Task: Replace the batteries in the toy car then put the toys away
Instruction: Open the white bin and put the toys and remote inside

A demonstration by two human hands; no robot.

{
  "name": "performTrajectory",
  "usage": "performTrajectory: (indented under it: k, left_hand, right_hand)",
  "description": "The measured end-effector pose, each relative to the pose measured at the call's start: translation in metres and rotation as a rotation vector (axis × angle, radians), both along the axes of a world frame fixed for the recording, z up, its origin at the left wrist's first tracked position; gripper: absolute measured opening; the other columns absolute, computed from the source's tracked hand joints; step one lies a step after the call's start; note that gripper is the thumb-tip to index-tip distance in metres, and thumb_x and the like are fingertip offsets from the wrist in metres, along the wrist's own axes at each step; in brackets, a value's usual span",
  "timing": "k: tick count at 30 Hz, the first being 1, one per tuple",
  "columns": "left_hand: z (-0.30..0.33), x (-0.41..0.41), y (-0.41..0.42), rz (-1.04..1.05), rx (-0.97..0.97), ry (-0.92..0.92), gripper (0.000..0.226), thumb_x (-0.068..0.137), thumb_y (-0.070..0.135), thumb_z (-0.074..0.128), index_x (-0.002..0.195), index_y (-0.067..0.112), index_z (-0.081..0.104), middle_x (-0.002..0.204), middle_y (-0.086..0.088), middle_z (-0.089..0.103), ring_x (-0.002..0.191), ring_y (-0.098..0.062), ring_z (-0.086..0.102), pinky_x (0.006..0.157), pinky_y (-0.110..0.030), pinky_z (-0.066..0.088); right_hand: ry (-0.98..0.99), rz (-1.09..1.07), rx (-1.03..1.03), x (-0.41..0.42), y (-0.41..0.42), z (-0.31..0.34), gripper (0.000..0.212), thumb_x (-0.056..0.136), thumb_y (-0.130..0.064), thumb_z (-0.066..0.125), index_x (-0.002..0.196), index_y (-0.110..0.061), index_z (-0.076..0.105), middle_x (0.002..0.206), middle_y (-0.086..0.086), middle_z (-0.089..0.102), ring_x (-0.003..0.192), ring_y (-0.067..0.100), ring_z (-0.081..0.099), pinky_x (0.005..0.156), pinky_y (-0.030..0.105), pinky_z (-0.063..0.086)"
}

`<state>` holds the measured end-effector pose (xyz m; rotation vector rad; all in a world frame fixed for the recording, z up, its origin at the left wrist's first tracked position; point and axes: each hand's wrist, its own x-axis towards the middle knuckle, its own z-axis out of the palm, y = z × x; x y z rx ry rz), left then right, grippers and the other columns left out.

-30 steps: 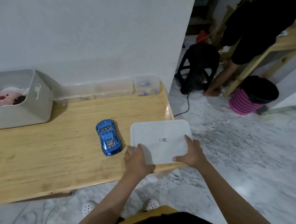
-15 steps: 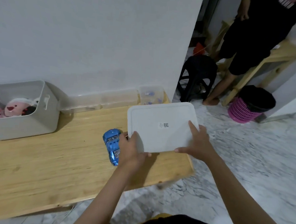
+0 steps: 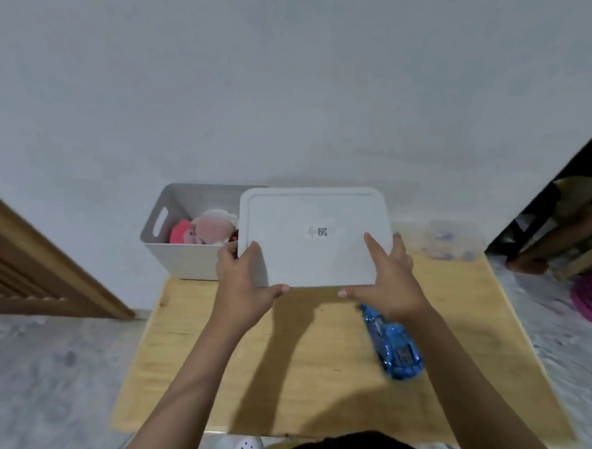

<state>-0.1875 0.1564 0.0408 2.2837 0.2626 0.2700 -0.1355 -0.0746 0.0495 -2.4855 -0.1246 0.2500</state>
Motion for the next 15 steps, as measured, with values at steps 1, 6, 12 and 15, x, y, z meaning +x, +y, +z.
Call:
performTrajectory:
  k: [1, 6, 12, 15]
  left_hand:
    - [0.002, 0.0, 0.023, 0.019, 0.006, 0.006, 0.071, 0.058, 0.019, 0.09, 0.119, 0.004, 0.057, 0.131, -0.015, 0.031, 0.126, -0.028, 0.033, 0.099, -0.021, 0.026]
    - [0.014, 0.009, 0.13, 0.071, 0.026, 0.102, 0.067, 0.066, 0.026, 0.086, 0.12, 0.01, 0.051, 0.137, -0.009, 0.026, 0.134, -0.026, 0.025, 0.107, -0.033, 0.03]
    - [0.019, 0.038, 0.204, 0.052, 0.032, 0.231, 0.077, 0.073, 0.032, 0.081, 0.137, 0.013, 0.041, 0.144, -0.006, 0.021, 0.136, -0.026, 0.026, 0.098, -0.036, 0.041]
    - [0.011, 0.057, 0.221, 0.037, 0.011, 0.287, 0.081, 0.072, 0.033, 0.081, 0.139, 0.015, 0.039, 0.144, -0.006, 0.022, 0.135, -0.027, 0.029, 0.106, -0.038, 0.036]
  right_hand:
    - [-0.021, 0.03, -0.011, 0.002, 0.024, 0.0, 0.108, 0.065, -0.046, 0.082, 0.149, -0.034, 0.014, 0.157, 0.005, -0.015, 0.143, 0.031, 0.0, 0.112, 0.043, 0.022]
    - [-0.145, 0.086, 0.03, 0.019, 0.129, 0.001, 0.098, 0.062, -0.053, 0.08, 0.144, -0.029, 0.031, 0.152, 0.007, 0.012, 0.137, 0.03, 0.02, 0.108, 0.044, 0.033]
    - [-0.104, 0.04, 0.081, 0.038, 0.204, -0.004, 0.098, 0.061, -0.054, 0.08, 0.143, -0.027, 0.034, 0.149, 0.006, 0.014, 0.139, 0.027, 0.014, 0.109, 0.041, 0.031]
    - [-0.098, 0.021, 0.053, 0.052, 0.219, -0.01, 0.098, 0.059, -0.056, 0.08, 0.142, -0.026, 0.036, 0.146, 0.008, 0.016, 0.137, 0.028, 0.011, 0.111, 0.042, 0.029]
